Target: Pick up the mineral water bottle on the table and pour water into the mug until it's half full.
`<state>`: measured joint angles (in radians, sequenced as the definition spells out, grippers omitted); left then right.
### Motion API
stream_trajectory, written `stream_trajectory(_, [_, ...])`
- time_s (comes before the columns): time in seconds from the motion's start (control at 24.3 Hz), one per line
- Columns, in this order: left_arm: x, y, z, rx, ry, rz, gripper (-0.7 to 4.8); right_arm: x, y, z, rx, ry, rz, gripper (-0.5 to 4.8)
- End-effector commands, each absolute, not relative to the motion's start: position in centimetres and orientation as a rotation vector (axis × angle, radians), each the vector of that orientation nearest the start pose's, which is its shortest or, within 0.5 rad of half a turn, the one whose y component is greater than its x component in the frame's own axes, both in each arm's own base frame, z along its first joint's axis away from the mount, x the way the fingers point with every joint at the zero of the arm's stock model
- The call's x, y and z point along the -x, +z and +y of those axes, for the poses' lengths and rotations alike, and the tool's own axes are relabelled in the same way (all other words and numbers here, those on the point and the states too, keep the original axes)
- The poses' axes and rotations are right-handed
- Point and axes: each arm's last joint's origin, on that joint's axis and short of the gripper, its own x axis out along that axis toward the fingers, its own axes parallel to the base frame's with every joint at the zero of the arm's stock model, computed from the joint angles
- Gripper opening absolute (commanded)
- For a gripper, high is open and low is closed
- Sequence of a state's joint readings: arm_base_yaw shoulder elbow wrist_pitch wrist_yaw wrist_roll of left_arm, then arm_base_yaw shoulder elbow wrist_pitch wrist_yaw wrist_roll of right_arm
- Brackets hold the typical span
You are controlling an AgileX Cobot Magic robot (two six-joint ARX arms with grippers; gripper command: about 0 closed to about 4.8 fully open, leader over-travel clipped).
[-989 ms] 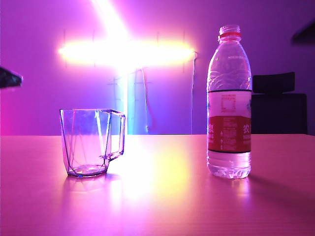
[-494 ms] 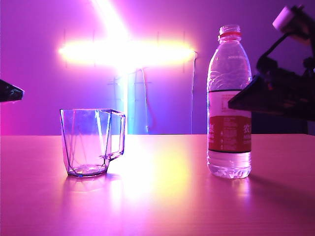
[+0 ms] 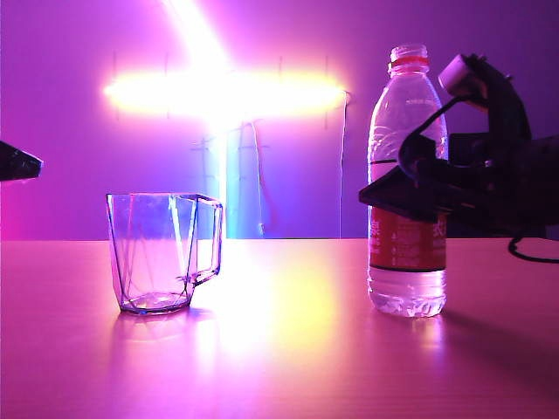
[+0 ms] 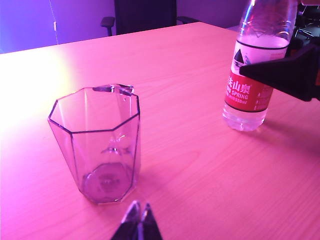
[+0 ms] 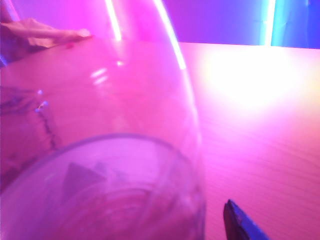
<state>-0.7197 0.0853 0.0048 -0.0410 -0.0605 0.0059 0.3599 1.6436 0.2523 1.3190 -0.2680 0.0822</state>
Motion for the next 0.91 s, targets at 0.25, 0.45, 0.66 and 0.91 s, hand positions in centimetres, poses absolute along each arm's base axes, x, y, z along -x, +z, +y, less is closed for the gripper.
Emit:
stream_trajectory(0.25, [-7.8,15.7,-6.6,-0.043,-0.664,0.097,-0.02,-22.1,13.3,9.2,-0.094,0.653,0.076,4.3])
stream_trajectory(0.45, [-7.8,15.7,-6.6,-0.043,-0.664,0.097,-0.02,-22.0,13.3,9.3,-0.099,0.668,0.077,2.68])
stream_trajectory(0.66, [-7.8,15.7,-6.6,-0.043,-0.659,0.097,-0.02,-22.0,13.7,9.3,-0.092,0.674,0.044,2.49])
stream_trajectory(0.91, [-8.6,15.8,-5.4,-0.034,-0.526,0.091,-0.02,-23.1,16.2,10.5,-0.034,0.706,-0.025,2.5])
